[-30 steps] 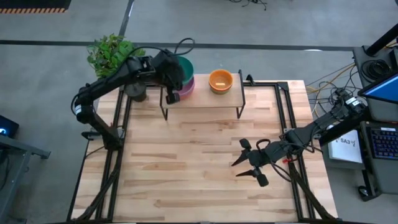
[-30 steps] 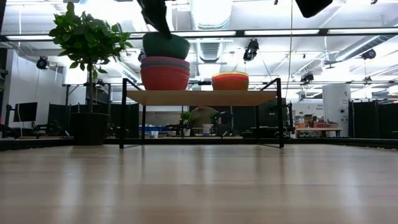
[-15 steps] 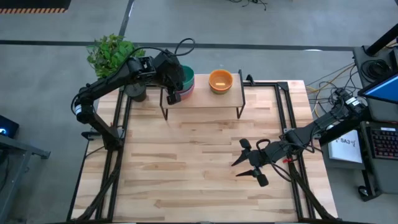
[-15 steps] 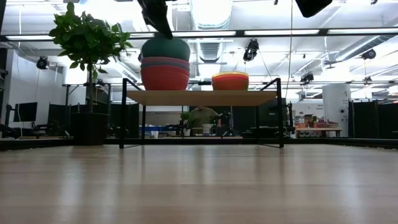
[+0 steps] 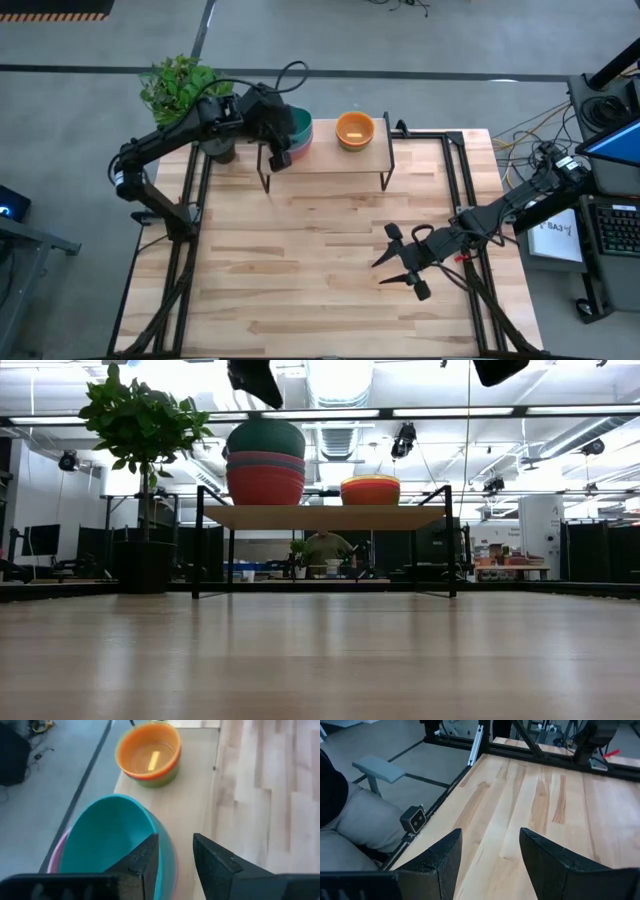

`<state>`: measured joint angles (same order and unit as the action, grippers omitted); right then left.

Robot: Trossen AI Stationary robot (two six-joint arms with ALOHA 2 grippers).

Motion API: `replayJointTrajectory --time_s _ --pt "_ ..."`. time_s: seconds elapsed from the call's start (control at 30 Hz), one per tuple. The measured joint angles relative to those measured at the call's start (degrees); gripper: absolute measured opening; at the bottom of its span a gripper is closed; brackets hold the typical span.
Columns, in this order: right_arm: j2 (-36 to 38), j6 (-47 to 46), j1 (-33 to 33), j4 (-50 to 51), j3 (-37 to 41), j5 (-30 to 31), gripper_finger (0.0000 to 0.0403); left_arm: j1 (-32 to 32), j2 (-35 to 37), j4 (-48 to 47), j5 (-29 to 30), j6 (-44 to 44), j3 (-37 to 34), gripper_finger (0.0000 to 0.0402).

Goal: Place and stack bowls onto a shelf
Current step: Stack the large green bowl on top of the large pink bowl on the shelf

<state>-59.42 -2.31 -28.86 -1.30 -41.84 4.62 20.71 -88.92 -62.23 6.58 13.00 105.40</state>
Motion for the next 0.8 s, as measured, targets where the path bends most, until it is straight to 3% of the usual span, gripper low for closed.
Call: replayJointTrajectory --time_s 0.2,0.3,0.53,0.8 --pt "0.0 -1.5 0.0 -1.2 1.0 0.0 0.0187 0.0 2.2 12.2 7.5 -0.5 -7.2 0.0083" --pt "0.0 -2.3 0.0 -1.6 1.0 0.0 0.0187 0.0 2.4 15.9 8.0 -0.5 -11.6 0.0070" --pt "0.0 -3.1 0.0 -1.6 1.0 0.0 0.0187 0.0 2.7 18.8 8.0 -1.8 -17.6 0.0042" --pt "0.1 -3.8 0.0 -1.7 1.2 0.0 0.0187 -0.2 4.9 17.0 8.0 -2.6 -16.8 0.0040"
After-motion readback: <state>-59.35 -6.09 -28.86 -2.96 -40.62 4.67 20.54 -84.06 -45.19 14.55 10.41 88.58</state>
